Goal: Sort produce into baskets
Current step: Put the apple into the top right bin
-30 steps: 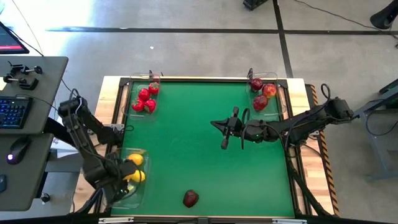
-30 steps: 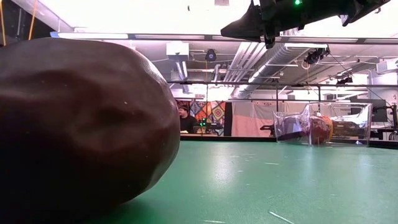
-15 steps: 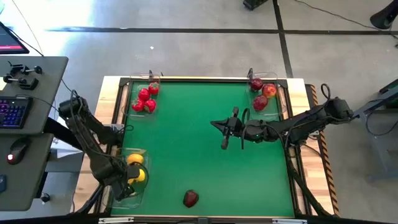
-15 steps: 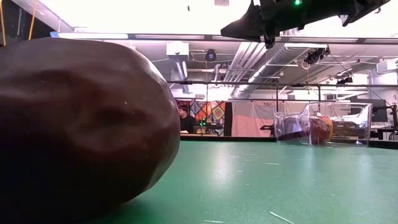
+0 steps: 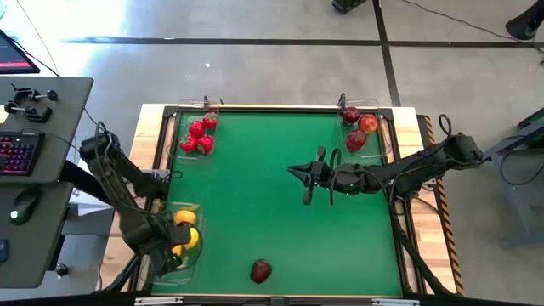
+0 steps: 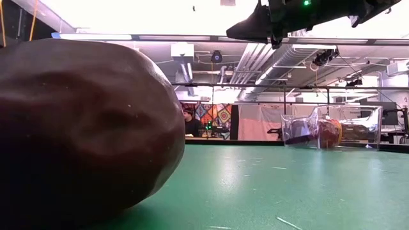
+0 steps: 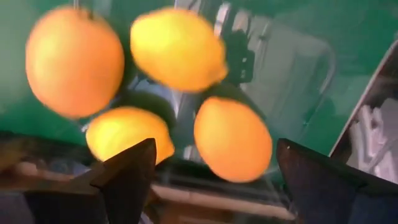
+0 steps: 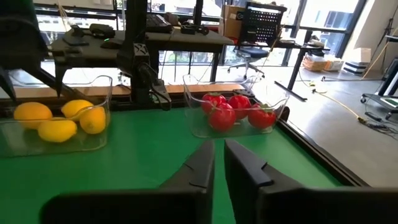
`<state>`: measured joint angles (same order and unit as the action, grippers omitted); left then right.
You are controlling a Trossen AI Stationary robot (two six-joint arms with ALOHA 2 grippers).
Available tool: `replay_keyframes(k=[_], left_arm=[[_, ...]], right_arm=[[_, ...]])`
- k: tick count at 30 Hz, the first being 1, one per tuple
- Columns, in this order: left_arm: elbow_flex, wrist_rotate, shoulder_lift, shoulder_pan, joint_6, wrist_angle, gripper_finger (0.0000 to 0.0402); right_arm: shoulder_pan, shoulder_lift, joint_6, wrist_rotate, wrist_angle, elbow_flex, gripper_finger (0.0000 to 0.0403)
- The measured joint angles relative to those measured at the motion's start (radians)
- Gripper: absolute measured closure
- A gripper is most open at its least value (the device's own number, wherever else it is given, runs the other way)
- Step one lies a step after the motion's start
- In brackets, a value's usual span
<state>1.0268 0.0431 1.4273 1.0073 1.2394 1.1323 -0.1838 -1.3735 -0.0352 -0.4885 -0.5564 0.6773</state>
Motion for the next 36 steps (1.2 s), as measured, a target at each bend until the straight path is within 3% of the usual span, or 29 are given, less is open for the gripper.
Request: replay_keyframes(k=[3, 8, 12, 17, 21, 26, 31, 36], left_arm=[[0.018, -0.081, -0.006, 0.007, -0.021, -0.012, 0.0082], [0.020, -0.317, -0.055, 0.027, -0.071, -0.086, 0.0086], [0.020, -0.439, -0.102, -0.013, -0.175, -0.166, 0.0087], [0.020, -0.490, -0.109, -0.121, -0.406, -0.309, 0.0087], [0.020, -0.510, -0.064, -0.233, -0.600, -0.431, 0.0090], [0.020, -0.463, 0.019, -0.339, -0.826, -0.647, 0.0133], [0.020, -0.238, 0.107, -0.383, -1.020, -0.895, 0.0218], [0.021, -0.131, 0.208, -0.419, -1.125, -0.975, 0.0323]], right_arm=[[-0.009, 0.000, -0.017, 0.000, 0.000, 0.000, 0.0347], [-0.034, -0.002, -0.044, 0.002, 0.000, 0.000, 0.0279], [-0.054, -0.002, -0.053, 0.002, 0.002, 0.004, 0.0240], [-0.076, -0.002, -0.065, -0.011, 0.001, 0.014, 0.0233], [-0.092, -0.002, -0.104, -0.047, 0.000, 0.015, 0.0258], [-0.099, -0.002, -0.129, -0.061, 0.017, 0.015, 0.0322], [-0.098, -0.002, -0.131, -0.061, 0.055, 0.016, 0.0391], [-0.098, -0.002, -0.131, -0.062, 0.060, 0.016, 0.0392]])
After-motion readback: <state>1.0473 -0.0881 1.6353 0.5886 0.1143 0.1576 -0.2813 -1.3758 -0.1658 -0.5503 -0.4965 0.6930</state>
